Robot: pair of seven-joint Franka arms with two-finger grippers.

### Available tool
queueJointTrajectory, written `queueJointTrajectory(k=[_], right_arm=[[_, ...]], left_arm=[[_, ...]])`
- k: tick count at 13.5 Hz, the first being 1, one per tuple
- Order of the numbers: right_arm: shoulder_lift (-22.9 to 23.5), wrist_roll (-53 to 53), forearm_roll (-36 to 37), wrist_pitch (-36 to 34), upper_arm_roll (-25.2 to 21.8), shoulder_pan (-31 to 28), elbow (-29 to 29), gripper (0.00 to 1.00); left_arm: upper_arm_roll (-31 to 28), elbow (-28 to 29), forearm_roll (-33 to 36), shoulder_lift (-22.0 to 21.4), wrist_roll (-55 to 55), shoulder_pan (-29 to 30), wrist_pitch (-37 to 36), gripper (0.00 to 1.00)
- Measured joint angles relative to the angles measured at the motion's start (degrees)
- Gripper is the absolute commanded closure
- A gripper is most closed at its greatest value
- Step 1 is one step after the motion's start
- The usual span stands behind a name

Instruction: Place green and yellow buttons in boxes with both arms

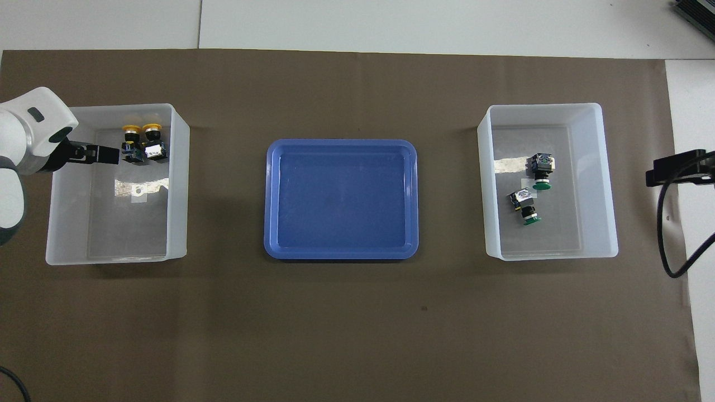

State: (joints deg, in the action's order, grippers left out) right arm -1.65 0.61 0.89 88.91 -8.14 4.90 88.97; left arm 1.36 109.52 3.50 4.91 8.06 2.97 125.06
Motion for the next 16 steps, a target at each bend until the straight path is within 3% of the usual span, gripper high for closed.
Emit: queueJointTrajectory(k=[3,7,11,16], right_arm=[[0.0,0.0,0.0,0.0,0.0,0.0,0.1,0.0],[0.0,0.0,0.0,0.1,0.0,0.0,0.4,0.0],[0.0,0.0,0.0,0.9,0.0,0.0,0.5,0.0],[0.0,0.0,0.0,1.4,0.0,0.0,0.7,0.0]], left_arm=[[0.1,0.4,0.0,-6.1,-5.0,-2.4,-8.2,0.0],[0.3,1.6,-0.5,-12.0,-8.9,-6.3,-13.2,0.0],[0.2,-2.5,-0.5,-11.6,-5.3,-6.5,-16.8,0.0],[-0.2,-15.6,-0.6,-6.5,-3.9,-6.4,-27.5,0.0]])
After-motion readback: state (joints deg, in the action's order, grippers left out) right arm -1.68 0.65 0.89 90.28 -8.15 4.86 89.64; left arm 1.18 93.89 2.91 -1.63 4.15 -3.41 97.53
